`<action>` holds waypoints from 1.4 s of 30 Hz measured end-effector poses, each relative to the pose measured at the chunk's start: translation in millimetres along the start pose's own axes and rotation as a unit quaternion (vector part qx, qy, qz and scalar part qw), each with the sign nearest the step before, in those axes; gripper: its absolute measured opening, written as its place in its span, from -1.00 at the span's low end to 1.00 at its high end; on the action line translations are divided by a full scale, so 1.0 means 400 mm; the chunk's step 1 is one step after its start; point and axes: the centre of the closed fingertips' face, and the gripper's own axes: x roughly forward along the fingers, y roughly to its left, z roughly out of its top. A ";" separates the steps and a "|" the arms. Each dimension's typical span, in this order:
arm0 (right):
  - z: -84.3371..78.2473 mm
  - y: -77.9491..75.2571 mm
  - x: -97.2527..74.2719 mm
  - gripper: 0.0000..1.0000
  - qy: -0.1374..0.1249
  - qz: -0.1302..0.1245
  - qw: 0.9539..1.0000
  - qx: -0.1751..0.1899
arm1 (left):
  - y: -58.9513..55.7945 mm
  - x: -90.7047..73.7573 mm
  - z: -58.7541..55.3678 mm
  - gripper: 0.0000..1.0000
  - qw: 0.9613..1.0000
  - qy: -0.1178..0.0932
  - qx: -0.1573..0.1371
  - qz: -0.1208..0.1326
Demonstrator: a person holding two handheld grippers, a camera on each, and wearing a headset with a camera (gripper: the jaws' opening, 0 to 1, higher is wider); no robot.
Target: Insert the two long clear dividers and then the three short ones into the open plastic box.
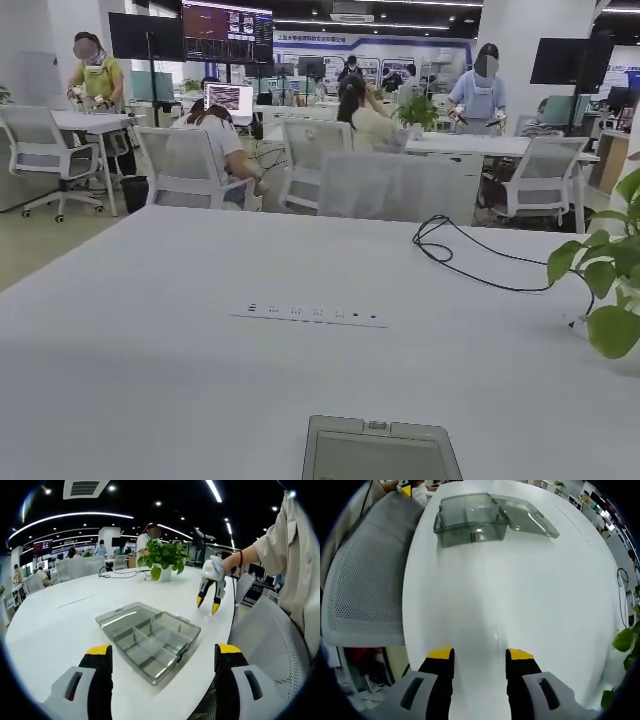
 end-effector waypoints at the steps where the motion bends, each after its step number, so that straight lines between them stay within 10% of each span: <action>1: -0.003 0.000 0.002 -0.17 0.003 0.000 1.000 -0.005 | 0.000 0.000 0.000 0.70 1.000 0.000 0.000 0.000; 42: -0.010 -0.002 0.002 -0.36 0.001 -0.019 1.000 -0.012 | 0.001 -0.003 0.001 0.58 1.000 0.010 -0.006 -0.004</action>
